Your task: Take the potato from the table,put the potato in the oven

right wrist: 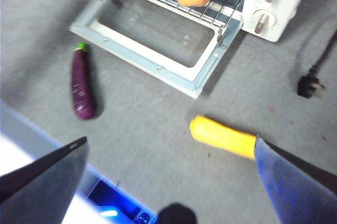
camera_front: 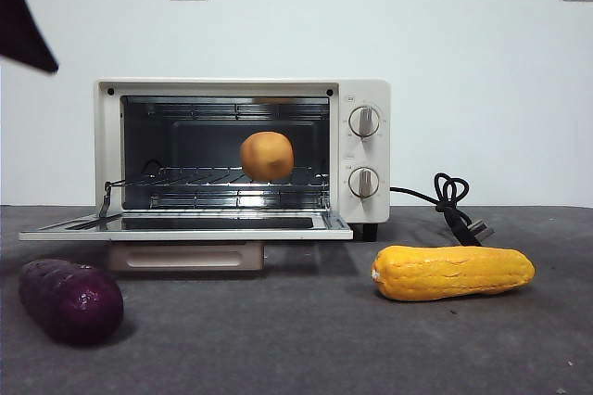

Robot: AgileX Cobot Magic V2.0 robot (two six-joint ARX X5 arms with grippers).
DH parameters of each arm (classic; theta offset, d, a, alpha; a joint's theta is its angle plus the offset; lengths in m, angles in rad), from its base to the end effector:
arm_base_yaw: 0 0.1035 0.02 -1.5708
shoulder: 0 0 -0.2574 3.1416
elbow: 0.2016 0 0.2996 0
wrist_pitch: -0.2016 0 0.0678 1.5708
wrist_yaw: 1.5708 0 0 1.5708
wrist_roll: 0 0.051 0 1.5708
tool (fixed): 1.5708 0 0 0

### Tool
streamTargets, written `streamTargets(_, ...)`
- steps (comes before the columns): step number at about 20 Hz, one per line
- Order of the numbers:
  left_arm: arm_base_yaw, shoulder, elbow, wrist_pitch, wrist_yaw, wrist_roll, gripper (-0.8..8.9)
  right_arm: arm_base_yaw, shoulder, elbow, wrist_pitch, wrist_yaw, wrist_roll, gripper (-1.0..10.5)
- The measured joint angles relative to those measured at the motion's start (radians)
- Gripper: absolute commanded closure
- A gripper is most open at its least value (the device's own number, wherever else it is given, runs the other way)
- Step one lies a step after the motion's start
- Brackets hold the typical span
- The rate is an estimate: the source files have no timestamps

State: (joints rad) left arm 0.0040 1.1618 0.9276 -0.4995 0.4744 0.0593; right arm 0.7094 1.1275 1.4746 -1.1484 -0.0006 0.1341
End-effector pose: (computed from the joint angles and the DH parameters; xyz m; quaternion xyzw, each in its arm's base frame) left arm 0.3012 -0.0221 0.2541 -0.0580 0.3419 -0.2278 0.9099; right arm 0.1881 0.1615 0.4070 -0.0772 0.3864 0.2948 0.8705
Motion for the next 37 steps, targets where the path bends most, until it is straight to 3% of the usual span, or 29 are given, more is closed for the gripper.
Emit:
streamTargets(5,0.135,0.258,0.0,0.145,0.129,-0.045,8.22,0.0,-0.207,0.0,-0.055,-0.026,0.035,4.1)
streamTargets(12,0.157,0.491,0.0,0.219,0.146,-0.054,8.22,0.0,-0.366,0.001,-0.063,-0.026,0.087,4.1)
streamTargets(33,0.103,0.607,0.0,0.248,0.124,-0.052,8.23,0.0,-0.364,0.001,-0.068,-0.026,0.105,4.1)
streamTargets(37,0.106,0.607,0.0,0.248,0.161,-0.052,8.22,0.0,-0.364,0.001,-0.063,-0.025,0.105,4.1)
